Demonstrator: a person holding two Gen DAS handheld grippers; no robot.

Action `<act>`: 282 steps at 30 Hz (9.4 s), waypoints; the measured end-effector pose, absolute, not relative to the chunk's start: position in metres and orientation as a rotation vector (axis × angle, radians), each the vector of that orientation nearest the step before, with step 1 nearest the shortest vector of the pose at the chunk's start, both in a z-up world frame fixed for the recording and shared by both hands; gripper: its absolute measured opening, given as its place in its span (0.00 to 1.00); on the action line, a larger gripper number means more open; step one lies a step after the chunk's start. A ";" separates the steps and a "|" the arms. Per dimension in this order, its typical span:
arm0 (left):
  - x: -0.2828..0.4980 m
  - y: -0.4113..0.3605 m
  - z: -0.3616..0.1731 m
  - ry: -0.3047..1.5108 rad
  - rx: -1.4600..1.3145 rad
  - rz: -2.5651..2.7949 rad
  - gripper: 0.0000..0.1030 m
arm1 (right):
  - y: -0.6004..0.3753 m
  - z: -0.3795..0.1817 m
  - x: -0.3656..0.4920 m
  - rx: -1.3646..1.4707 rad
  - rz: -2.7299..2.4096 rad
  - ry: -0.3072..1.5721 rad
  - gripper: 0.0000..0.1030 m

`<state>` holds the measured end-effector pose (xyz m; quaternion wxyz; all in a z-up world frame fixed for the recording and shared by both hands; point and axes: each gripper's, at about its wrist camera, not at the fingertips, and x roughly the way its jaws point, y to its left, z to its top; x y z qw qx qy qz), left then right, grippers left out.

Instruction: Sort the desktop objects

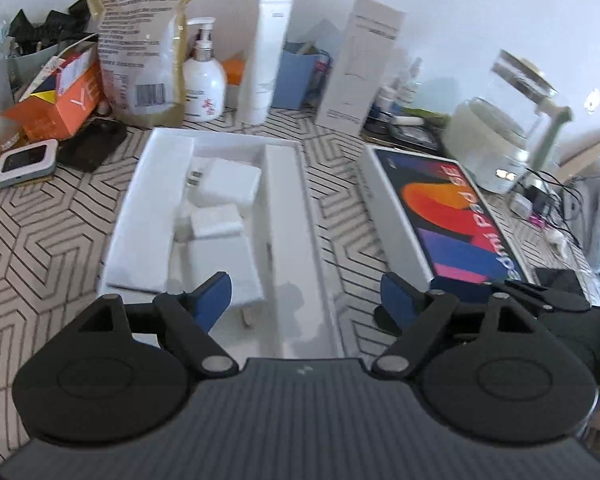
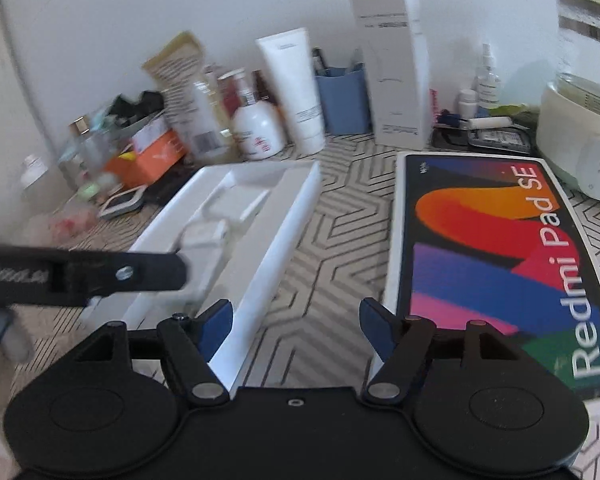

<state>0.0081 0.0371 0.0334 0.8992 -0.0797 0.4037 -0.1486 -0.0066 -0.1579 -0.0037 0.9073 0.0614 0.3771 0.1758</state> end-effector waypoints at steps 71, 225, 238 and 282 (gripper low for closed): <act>0.005 -0.062 0.018 0.689 -0.031 -0.368 0.83 | -0.286 -0.044 -0.009 0.665 0.176 0.745 0.83; 0.088 0.159 -0.010 0.842 -0.410 -0.356 0.86 | -0.154 -0.045 0.100 0.731 0.525 0.961 0.73; 0.065 0.161 -0.030 0.903 -0.421 -0.335 0.86 | -0.138 -0.045 0.097 0.546 0.536 1.020 0.75; 0.090 0.130 0.001 0.815 -0.298 -0.221 0.92 | -0.161 -0.055 0.103 0.783 0.542 0.971 0.76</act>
